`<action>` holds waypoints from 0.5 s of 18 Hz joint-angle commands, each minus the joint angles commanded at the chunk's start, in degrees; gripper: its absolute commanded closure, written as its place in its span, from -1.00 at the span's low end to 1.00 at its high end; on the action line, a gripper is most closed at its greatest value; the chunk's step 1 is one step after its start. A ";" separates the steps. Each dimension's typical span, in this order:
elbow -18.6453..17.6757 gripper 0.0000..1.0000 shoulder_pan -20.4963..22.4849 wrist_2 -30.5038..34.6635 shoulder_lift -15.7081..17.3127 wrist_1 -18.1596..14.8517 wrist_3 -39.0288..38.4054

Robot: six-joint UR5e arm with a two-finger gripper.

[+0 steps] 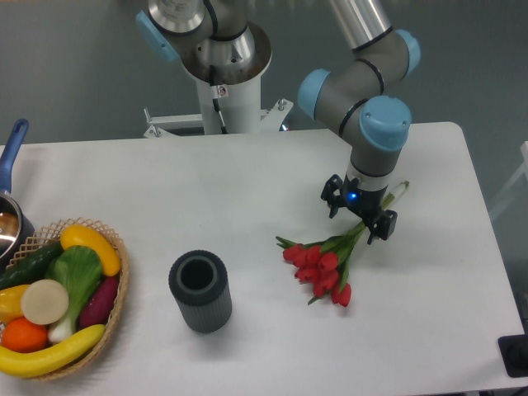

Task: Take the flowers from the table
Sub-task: 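Lower the gripper around the tulip stems just below the blooms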

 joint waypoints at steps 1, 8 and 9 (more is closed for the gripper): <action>-0.17 -1.00 0.00 -0.09 -0.09 0.00 -0.09; 0.18 -1.00 -0.97 0.53 -1.41 0.00 0.00; 0.26 -1.00 -0.97 0.53 -1.58 0.00 -0.09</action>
